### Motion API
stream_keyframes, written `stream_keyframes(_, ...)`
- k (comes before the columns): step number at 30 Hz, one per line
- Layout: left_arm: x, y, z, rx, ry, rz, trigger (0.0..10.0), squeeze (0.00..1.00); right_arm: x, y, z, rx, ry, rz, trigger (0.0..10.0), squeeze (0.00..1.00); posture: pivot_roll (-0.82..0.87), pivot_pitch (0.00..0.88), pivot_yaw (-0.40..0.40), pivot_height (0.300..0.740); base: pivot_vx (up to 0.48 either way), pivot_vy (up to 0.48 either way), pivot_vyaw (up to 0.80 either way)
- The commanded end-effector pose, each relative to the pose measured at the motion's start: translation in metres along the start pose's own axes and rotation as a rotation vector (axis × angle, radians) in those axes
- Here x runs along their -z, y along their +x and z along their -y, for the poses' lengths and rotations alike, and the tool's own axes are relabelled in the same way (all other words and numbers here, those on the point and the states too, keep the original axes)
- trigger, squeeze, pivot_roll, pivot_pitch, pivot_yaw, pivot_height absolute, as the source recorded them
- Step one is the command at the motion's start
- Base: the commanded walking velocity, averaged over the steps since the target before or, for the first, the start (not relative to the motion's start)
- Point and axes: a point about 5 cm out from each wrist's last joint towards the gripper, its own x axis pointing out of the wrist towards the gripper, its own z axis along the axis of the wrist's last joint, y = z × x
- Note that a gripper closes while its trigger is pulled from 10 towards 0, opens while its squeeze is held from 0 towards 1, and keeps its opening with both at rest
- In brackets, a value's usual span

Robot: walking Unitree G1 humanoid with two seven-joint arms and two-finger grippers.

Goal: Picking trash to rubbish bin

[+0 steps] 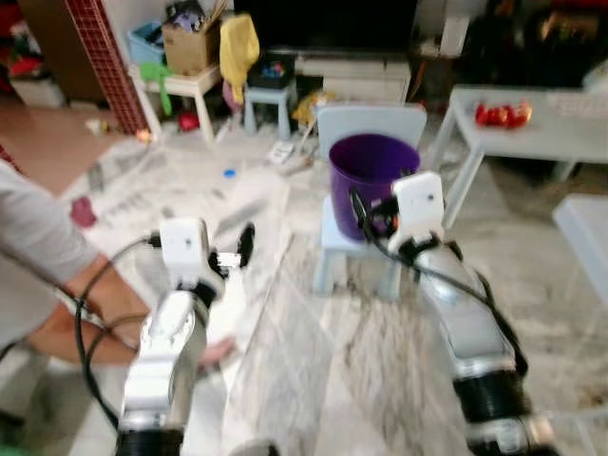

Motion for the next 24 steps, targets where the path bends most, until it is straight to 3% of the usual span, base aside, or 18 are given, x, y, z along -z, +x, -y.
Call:
stream_keyframes(1, -0.0021, 0.0019, 0.0023, 0.019, 0.005, 0.003, 10.0, 0.0, -0.0048, 0.002, 0.0042, 0.011, -0.004, 0.016, 10.0, 0.0, 0.0, 0.0, -0.021, 0.74, -0.337, 0.0, 0.0)
stream_keyframes(21, -0.0078, 0.0034, -0.0025, 0.002, 0.013, 0.037, 10.0, 0.0, -0.0079, 0.0043, 0.003, 0.018, -0.003, 0.022, 10.0, 0.0, 0.0, 0.0, -0.017, 0.74, -0.029, 0.0, -0.04)
stream_keyframes(24, -0.0097, 0.004, -0.004, -0.008, 0.012, 0.046, 10.0, 0.0, -0.008, 0.005, 0.0028, 0.017, -0.005, 0.023, 10.0, 0.0, 0.0, 0.0, -0.017, 0.74, 0.0, 0.0, -0.8)
